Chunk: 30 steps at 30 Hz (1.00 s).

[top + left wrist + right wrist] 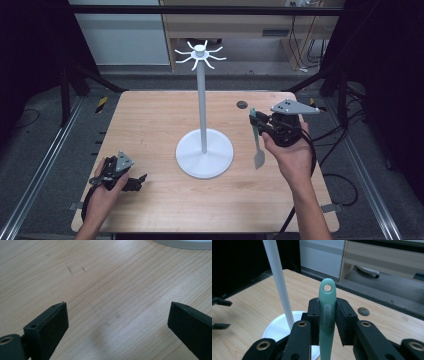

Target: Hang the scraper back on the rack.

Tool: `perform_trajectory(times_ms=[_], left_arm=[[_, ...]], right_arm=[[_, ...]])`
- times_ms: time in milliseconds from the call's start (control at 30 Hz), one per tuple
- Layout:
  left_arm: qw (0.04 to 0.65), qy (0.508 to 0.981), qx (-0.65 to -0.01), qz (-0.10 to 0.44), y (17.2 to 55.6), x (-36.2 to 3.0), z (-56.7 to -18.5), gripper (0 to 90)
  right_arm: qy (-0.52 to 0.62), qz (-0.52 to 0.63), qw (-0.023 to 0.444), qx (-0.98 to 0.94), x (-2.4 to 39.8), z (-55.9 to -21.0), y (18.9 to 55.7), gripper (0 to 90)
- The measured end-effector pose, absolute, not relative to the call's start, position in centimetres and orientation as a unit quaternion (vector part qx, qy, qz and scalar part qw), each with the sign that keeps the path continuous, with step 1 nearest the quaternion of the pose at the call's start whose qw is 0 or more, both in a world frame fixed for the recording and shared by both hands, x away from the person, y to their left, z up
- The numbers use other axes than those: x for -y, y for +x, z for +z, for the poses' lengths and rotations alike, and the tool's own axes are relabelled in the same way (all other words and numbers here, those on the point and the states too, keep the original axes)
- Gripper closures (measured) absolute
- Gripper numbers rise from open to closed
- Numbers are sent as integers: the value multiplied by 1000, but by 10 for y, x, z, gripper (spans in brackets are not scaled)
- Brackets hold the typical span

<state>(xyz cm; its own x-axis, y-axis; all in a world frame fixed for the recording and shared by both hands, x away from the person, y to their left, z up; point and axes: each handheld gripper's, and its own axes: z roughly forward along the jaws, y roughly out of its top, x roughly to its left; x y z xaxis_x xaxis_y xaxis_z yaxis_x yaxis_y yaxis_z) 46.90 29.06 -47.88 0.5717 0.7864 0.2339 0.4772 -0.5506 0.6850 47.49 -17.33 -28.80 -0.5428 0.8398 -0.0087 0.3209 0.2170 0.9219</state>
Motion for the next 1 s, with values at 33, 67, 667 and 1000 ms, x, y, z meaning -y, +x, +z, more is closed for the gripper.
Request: perform_trajectory(times_ms=[33, 67, 667, 1000], left_arm=[[288, 838, -377, 269, 469, -291, -479, 29], [288, 838, -377, 269, 469, -291, -479, 29], [290, 838, -377, 268, 469, -290, -479, 29], [290, 839, -376, 267, 469, -290, -479, 29]], right_arm=[[394, 486, 268, -733, 172, -287, 475, 745], [391, 488, 271, -732, 170, -284, 474, 745], [360, 527, 281, -717, 136, -251, 467, 746], [349, 545, 281, -709, 122, -237, 469, 745]])
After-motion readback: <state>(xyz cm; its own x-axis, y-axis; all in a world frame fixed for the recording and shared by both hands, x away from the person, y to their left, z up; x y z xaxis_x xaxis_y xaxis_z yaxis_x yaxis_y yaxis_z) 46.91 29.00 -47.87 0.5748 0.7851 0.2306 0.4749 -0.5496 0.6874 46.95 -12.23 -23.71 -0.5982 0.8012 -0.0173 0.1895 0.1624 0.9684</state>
